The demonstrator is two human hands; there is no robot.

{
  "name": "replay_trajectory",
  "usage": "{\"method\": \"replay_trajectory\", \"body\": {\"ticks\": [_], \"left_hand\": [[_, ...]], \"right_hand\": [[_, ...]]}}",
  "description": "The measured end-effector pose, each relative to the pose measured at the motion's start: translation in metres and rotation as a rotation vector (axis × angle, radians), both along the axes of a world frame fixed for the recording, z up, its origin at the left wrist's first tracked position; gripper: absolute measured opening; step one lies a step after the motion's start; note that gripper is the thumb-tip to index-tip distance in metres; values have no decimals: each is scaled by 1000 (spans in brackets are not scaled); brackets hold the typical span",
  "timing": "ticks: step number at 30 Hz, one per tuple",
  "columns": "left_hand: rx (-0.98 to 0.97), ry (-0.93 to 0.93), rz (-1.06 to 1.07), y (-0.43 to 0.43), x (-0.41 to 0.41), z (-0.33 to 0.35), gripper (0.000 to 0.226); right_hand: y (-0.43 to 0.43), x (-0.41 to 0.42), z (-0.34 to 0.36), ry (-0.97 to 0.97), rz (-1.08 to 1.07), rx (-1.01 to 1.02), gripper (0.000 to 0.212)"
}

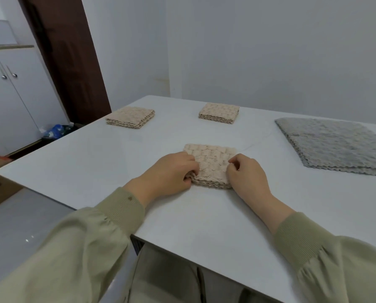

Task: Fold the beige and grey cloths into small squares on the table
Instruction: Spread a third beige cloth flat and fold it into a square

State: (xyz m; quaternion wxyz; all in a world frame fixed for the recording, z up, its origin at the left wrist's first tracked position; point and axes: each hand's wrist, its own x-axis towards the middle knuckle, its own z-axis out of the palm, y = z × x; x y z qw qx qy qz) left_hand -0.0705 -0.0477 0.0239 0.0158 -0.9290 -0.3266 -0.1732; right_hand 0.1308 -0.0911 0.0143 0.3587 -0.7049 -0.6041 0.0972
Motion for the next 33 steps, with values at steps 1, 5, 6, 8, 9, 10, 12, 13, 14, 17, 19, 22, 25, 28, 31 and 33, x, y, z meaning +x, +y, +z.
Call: {"method": "replay_trajectory", "body": {"ticks": [1,5,6,8,9,10,12,13,14,17,19,22,25,28,31,33], "left_hand": [[-10,0,32,1,-8,2,23],[-60,-7,148,1,-37,8,25],[-68,1,163,0,-43,9,24],[-82,16,178,-2,-54,10,24],[-89,18,185,-3,-58,11,24],[-97,19,193,-4,-63,11,24],[-116,25,209,-5,-69,11,25],[-126,30,215,-6,-72,11,26],[-138,39,218,-7,-74,11,27],[-237,56,230,-10,-81,16,30],[-309,-25,255,-10,-78,23,25],[-250,-195,291,4,-54,29,29],[-192,14,308,17,-28,17,44],[-297,224,360,22,-27,-7,51],[-325,200,364,20,-31,-12,53],[-337,209,360,22,-32,-11,54]], "right_hand": [[0,-7,0,-1,10,-1,17],[0,-38,-2,-4,63,-2,10],[0,-44,-3,-5,77,1,9],[1,-56,-4,5,100,4,10],[1,-61,-5,6,110,4,10],[0,-65,-5,2,122,3,10],[-2,-69,-5,-23,146,-6,10],[-4,-69,-5,-43,153,-12,9],[-7,-69,-5,-70,156,-19,9],[-10,-64,-2,-173,122,24,13],[-5,-63,2,-192,61,159,18],[5,-73,7,-169,64,297,35],[13,-80,-2,-360,168,-2,59],[17,-71,-14,-446,248,-278,60],[16,-66,-14,-455,263,-282,61],[15,-67,-13,-454,267,-277,61]]}}
